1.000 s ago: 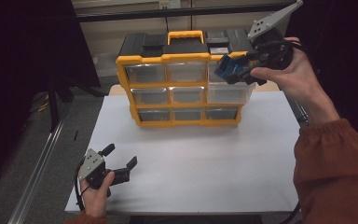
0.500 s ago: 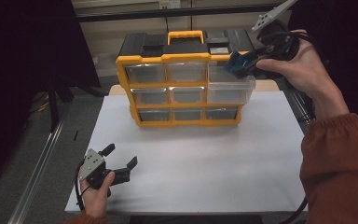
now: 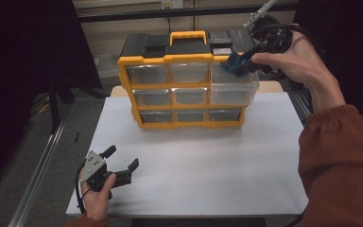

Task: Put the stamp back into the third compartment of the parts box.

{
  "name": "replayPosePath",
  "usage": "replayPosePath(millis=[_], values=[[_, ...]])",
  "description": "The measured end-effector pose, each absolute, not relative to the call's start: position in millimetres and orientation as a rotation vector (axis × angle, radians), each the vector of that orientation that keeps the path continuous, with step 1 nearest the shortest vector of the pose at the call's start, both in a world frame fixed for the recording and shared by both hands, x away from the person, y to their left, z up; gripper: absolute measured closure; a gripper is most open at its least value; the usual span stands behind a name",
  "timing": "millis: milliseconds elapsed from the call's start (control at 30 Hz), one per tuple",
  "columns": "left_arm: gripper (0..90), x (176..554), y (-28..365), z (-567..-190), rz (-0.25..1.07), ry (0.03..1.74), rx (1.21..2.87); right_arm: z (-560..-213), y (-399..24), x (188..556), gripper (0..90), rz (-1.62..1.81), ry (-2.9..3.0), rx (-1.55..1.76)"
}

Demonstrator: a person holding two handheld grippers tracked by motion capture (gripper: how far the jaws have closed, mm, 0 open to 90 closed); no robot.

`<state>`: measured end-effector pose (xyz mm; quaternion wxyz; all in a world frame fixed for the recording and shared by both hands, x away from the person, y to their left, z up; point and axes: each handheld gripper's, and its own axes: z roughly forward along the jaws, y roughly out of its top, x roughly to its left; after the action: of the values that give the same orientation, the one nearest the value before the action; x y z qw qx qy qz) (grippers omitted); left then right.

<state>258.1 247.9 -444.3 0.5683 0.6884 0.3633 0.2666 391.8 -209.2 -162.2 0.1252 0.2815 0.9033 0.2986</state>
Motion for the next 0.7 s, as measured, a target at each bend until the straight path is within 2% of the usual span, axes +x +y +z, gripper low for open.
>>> replayPosePath(millis=[700], values=[[4.1, 257.6, 247.4, -444.6, 0.624, 0.846, 1.63, -168.8, -196.6, 408.7, 42.2, 0.693, 2.743, 0.868]])
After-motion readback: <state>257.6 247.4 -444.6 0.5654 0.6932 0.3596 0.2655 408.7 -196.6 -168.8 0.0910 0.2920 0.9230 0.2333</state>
